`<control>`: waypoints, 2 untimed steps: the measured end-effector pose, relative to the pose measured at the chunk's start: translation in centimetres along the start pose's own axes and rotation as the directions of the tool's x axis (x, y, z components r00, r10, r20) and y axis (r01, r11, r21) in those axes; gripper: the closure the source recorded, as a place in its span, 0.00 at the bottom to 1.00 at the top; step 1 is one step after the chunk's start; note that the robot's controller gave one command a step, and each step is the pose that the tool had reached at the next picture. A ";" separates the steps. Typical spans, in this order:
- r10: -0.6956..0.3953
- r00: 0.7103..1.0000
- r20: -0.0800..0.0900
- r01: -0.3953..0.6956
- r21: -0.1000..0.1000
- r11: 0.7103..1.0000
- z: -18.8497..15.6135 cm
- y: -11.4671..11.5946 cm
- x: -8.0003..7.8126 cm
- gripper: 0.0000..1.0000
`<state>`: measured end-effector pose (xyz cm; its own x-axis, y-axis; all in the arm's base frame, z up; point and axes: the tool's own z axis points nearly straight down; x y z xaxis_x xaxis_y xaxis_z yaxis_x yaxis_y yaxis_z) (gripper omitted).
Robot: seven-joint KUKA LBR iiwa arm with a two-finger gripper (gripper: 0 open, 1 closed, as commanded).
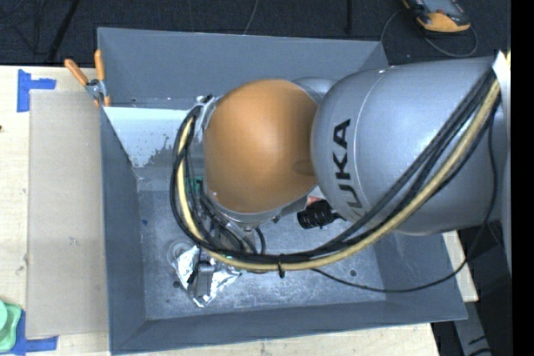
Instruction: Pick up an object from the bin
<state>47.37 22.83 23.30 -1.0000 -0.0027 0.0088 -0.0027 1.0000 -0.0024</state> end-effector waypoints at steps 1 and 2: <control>-0.162 0.987 0.024 0.162 -0.003 0.987 16.3 -5.5 -0.1 0.00; -0.163 0.987 0.008 0.163 -0.001 0.987 16.4 -5.5 0.3 1.00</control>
Offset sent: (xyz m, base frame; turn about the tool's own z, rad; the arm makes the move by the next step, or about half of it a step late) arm -0.0045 -0.0551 -0.1630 -0.1676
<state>46.93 17.28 6.94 -0.9862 -0.1654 0.0011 -0.1654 0.9862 0.0003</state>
